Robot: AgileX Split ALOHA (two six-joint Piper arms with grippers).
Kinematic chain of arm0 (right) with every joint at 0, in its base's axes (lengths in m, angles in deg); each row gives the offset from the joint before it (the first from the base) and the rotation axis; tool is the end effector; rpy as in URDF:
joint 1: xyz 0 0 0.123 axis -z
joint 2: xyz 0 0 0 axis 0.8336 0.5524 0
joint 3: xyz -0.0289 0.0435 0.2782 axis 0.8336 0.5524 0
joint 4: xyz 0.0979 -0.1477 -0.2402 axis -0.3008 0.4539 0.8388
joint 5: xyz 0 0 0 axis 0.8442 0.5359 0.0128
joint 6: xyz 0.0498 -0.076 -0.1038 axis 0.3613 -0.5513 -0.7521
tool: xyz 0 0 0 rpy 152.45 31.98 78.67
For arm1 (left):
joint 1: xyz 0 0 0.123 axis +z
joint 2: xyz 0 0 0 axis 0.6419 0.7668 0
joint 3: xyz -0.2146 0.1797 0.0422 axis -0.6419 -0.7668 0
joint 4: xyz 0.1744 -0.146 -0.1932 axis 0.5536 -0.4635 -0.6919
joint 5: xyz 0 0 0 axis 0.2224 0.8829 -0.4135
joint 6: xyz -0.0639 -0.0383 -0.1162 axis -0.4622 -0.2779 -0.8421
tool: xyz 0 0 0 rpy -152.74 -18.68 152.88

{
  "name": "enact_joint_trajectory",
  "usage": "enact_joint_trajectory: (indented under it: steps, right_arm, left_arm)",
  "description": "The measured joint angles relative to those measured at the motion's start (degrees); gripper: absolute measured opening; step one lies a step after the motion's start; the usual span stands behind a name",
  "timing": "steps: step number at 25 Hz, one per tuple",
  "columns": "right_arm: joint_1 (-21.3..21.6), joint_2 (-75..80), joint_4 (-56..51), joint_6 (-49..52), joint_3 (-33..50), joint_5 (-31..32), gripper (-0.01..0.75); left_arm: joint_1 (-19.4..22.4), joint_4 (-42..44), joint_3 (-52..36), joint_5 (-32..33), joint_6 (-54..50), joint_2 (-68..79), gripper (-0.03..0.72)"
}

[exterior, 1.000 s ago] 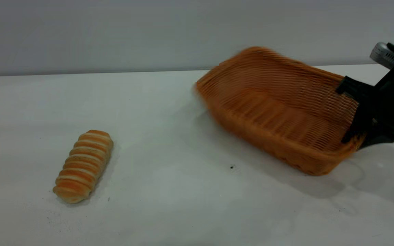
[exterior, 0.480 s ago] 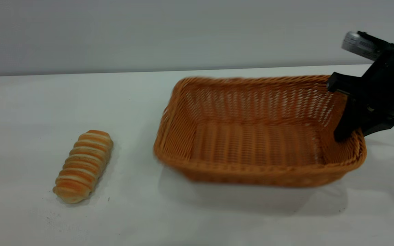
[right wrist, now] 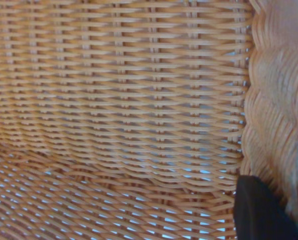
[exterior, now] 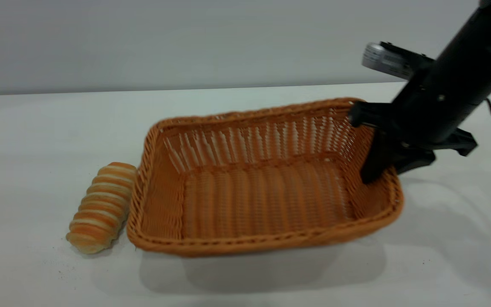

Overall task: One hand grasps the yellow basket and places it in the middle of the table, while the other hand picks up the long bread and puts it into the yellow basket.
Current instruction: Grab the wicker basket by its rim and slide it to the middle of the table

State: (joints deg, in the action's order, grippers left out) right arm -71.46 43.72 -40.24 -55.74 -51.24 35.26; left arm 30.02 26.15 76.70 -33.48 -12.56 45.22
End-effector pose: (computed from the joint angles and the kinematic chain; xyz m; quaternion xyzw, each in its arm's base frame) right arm 0.3812 0.1451 0.0213 -0.0004 0.9742 0.1919 0.1189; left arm 0.2255 -0.0499 0.2142 -0.0386 0.9102 -0.1279 0.3921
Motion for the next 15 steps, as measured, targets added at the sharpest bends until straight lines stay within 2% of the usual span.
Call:
enact_joint_trajectory:
  steps: [4,7,10,11,15]
  right_arm:
    - [-0.4,0.15,-0.39,-0.11,0.0,-2.71,0.095]
    - [-0.4,0.54,0.39,-0.17,0.0,-3.13,0.151]
    - [-0.4,0.67,1.2,-0.22,0.0,-3.45,0.291]
    - [-0.4,0.67,1.41,-0.23,0.0,-3.5,0.366]
    - [-0.4,0.67,1.89,-0.56,-0.05,-3.38,0.582]
  left_arm:
    - [0.0,-0.17,0.0,-0.15,0.0,0.0,0.467]
    - [0.0,-0.17,0.0,-0.15,0.0,0.39,0.467]
    - [0.0,-0.17,0.0,-0.66,0.18,2.89,0.467]
    - [0.0,-0.17,0.0,-1.39,0.45,3.97,0.467]
    - [0.0,-0.11,0.0,-6.17,2.16,10.18,0.469]
